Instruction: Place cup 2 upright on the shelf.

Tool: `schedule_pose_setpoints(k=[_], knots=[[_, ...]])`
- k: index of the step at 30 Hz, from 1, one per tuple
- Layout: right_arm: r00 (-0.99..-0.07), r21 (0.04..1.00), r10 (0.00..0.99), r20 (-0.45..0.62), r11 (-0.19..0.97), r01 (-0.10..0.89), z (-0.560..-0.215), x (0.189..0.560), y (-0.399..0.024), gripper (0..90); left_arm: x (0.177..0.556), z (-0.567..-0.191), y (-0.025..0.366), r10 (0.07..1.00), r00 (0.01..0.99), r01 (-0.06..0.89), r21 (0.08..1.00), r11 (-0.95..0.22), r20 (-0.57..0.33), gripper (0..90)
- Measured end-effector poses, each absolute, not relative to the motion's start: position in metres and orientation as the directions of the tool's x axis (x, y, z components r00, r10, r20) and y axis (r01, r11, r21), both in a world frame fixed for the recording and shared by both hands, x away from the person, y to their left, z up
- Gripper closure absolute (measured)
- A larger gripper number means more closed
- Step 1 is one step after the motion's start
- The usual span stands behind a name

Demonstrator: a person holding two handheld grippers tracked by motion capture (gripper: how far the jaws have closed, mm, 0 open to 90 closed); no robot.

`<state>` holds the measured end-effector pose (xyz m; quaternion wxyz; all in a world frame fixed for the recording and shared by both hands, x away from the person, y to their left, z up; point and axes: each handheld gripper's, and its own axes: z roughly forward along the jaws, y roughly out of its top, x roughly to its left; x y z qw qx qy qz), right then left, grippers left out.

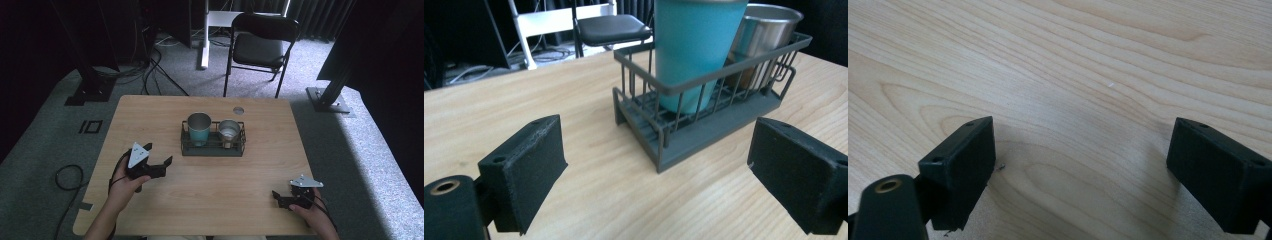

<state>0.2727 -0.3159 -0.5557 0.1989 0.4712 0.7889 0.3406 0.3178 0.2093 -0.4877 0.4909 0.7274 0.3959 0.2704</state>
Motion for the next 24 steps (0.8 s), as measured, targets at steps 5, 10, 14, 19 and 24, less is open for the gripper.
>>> schedule_pose_setpoints(k=[5,10,14,19,24], knots=[[-0.477,0.725,0.879,0.007,0.324,0.608,-0.556,0.273,-0.316,11.7,0.312,-0.496,0.215,0.842,0.539,0.327,0.919,-0.221,0.011,9.0],[-0.476,0.725,0.879,0.008,0.323,0.608,-0.556,0.273,-0.316,11.7,0.305,-0.505,0.221,0.844,0.537,0.348,0.910,-0.227,0.005,9.0],[-0.477,0.725,0.879,0.007,0.324,0.608,-0.556,0.273,-0.316,11.7,0.300,-0.510,0.225,0.846,0.533,0.363,0.903,-0.231,0.002,8.9],[-0.476,0.725,0.879,0.008,0.323,0.608,-0.556,0.273,-0.316,11.7,0.295,-0.515,0.231,0.852,0.524,0.376,0.897,-0.231,0.000,9.0],[-0.477,0.725,0.879,0.007,0.324,0.608,-0.556,0.273,-0.316,11.7,0.290,-0.521,0.235,0.850,0.526,0.392,0.888,-0.242,-0.001,9.0]])
